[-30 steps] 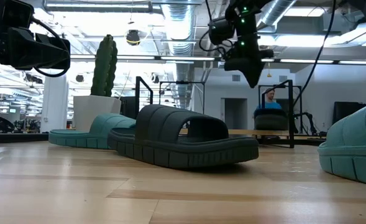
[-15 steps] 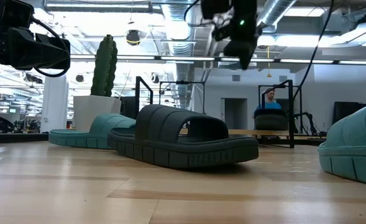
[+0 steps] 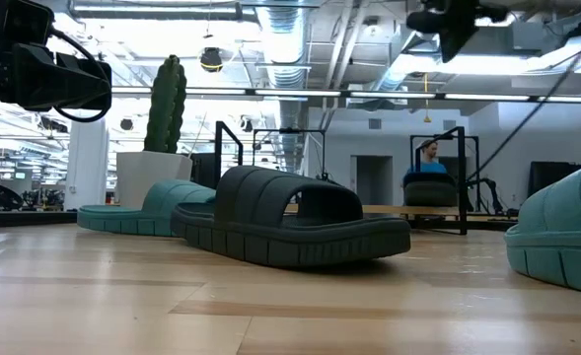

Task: Pick and place slides into the shelf
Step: Put the right black slide on the shelf

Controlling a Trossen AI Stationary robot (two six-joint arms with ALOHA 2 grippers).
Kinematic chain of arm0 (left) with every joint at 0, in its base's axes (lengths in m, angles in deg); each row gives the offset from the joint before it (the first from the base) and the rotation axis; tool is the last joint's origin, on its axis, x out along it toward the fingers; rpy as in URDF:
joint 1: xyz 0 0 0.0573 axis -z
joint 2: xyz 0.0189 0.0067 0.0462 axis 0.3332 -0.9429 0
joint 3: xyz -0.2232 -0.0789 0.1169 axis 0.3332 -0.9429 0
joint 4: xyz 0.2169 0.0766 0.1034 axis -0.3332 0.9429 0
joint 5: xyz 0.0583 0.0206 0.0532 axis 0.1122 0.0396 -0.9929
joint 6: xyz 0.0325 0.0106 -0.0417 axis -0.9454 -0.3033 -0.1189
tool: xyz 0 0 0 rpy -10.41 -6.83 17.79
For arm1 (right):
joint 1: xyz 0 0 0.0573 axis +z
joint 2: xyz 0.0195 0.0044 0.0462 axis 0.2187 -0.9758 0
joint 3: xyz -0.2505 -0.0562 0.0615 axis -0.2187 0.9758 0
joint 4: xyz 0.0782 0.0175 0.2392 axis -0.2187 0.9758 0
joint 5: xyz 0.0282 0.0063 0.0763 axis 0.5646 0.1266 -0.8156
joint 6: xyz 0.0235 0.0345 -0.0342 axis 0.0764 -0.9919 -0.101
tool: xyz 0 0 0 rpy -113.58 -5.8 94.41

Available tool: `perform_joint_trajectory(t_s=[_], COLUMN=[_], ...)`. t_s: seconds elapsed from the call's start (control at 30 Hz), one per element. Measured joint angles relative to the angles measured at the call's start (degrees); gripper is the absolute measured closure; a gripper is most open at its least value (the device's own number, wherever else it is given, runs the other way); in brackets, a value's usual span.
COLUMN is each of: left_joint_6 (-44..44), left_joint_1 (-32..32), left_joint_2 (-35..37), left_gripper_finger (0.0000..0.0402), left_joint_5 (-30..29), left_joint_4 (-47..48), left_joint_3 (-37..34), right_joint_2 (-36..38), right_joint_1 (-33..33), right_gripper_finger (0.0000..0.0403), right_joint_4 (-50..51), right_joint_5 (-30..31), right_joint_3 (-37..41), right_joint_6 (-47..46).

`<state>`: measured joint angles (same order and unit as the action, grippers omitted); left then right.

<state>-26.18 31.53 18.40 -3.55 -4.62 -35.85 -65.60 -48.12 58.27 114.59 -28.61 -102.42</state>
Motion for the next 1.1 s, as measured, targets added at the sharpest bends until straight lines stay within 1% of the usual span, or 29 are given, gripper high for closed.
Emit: perform_joint_trajectory(t_s=[0.07,0.13,0.3,0.37,0.47,0.63,0.73,0.83,0.9,0.97,1.07,1.1], left_joint_6=[0.08,-0.07,0.10,-0.09,0.10,-0.10,0.09,-0.12,0.04,0.08,-0.12,-0.09], left_joint_1=[0.00,-0.02,-0.02,-0.01,0.00,-0.01,0.00,-0.02,-0.01,0.00,-0.01,0.00], left_joint_2=[0.01,0.01,0.01,-0.01,-0.24,-0.45,-0.42,-0.42,-0.45,-0.43,-0.43,-0.45], left_gripper_finger=[0.0401,0.0401,0.0401,0.0401,0.0401,0.0401,0.0401,0.0401,0.0401,0.0401,0.0401,0.0401], left_joint_5=[0.02,0.02,0.02,0.06,0.07,0.08,0.04,0.04,0.05,0.04,0.04,0.04], left_joint_4=[0.02,0.01,0.02,0.02,0.03,0.04,0.02,0.02,0.02,0.02,0.02,0.02], left_joint_3=[0.00,-0.01,-0.02,0.00,-0.01,0.00,-0.01,0.00,-0.02,0.00,-0.01,-0.02], right_joint_2=[2.52,3.55,3.20,2.15,0.39,-2.47,-2.56,0.08,2.34,5.01,9.44,10.83], right_joint_1=[-5.04,-9.63,-20.11,-21.58,-21.90,-22.43,-23.34,-23.91,-24.00,-24.02,-24.81,-25.35], right_gripper_finger=[0.0403,0.0403,0.0403,0.0403,0.0403,0.0403,0.0403,0.0403,0.0403,0.0403,0.0403,0.0403], right_joint_4=[-3.55,-4.63,-4.16,-4.51,-4.09,-2.63,-4.99,-12.14,-20.88,-32.24,-50.49,-56.24], right_joint_5=[-8.41,-14.59,-21.27,-22.39,-24.23,-24.30,-24.91,-25.74,-27.76,-34.99,-47.81,-50.99], right_joint_3=[2.84,6.20,14.32,15.11,14.55,12.62,12.66,13.67,15.52,19.01,25.98,28.74], right_joint_6=[0.42,-0.19,-0.09,0.94,0.36,-1.74,-2.12,1.23,4.64,8.66,12.45,13.09])
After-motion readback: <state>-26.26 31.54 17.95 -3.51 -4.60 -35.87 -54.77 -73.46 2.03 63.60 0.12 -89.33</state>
